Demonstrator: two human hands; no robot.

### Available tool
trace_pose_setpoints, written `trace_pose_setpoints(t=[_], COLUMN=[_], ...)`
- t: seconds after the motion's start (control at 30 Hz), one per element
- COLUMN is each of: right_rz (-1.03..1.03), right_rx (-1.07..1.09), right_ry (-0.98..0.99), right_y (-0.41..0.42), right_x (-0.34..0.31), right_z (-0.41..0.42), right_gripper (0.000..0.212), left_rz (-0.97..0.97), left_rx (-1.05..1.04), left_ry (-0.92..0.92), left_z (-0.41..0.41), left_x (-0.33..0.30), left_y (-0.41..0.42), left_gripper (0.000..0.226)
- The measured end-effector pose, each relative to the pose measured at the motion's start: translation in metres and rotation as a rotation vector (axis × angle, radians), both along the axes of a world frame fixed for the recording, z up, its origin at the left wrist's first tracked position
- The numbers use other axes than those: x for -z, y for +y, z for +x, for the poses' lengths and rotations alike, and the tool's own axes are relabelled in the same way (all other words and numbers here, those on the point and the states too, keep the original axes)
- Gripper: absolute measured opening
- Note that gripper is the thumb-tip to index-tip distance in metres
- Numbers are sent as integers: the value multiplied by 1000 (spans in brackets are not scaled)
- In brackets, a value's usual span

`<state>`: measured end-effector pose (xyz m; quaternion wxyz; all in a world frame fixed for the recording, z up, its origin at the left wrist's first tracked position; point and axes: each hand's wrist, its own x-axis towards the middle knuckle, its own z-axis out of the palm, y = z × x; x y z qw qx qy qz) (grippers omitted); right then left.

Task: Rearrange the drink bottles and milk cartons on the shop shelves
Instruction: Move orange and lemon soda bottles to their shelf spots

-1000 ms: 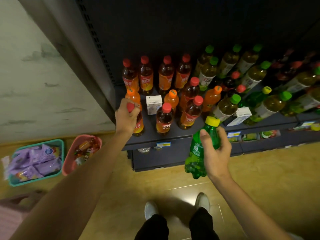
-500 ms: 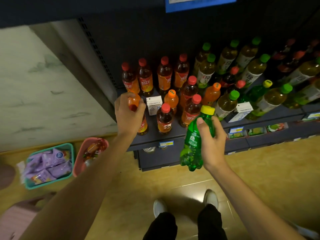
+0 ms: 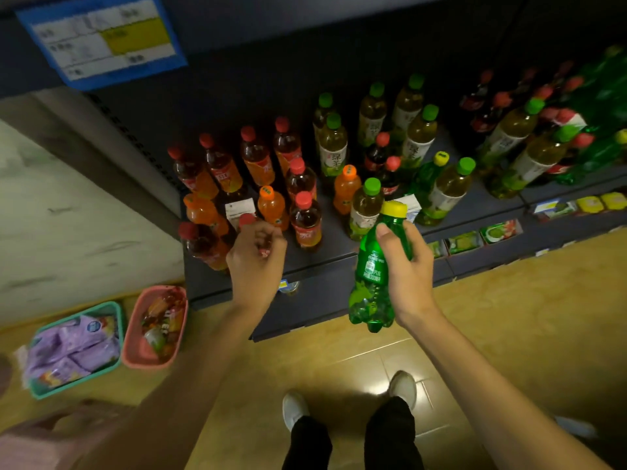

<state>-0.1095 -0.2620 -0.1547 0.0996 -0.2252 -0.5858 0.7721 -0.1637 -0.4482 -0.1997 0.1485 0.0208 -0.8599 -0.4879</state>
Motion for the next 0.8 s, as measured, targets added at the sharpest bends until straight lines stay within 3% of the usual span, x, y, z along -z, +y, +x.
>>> trace_pose_setpoints(t=[0.03,0.17,0.27,0.33,0.43,0.57,0.73,0.8], right_rz=[-12,-15,-7,3,16,50,56,53], right_rx=[-4,-53,-83,-101,-117,-161,-185,-183], right_ry=[-3,-19,-37,-43,-56,-35,9,9], right_y=[9,38,57,67,73,66,37,20], right_x=[1,3,8,10,4,-9,-14,-15], right_z=[0,-3,-5,-7,-7,-8,-11,-13], right_gripper=[7,66,95,102,95,34,13,19], left_rz=[14,32,65,67,84,130,97,98], left_rx=[-9,-52,-80,-77,-113,-157,-193,-205], left_ry=[-7,-62,-103,-108,-119,-140,-97,-77], left_z=[4,16,23,26,26,23,16,13], left_x=[3,12,12,12,11,7,1,-3], left_y=[8,36,55,63,68,57,22,4], left_gripper=[16,20,24,21,15,9,6,5])
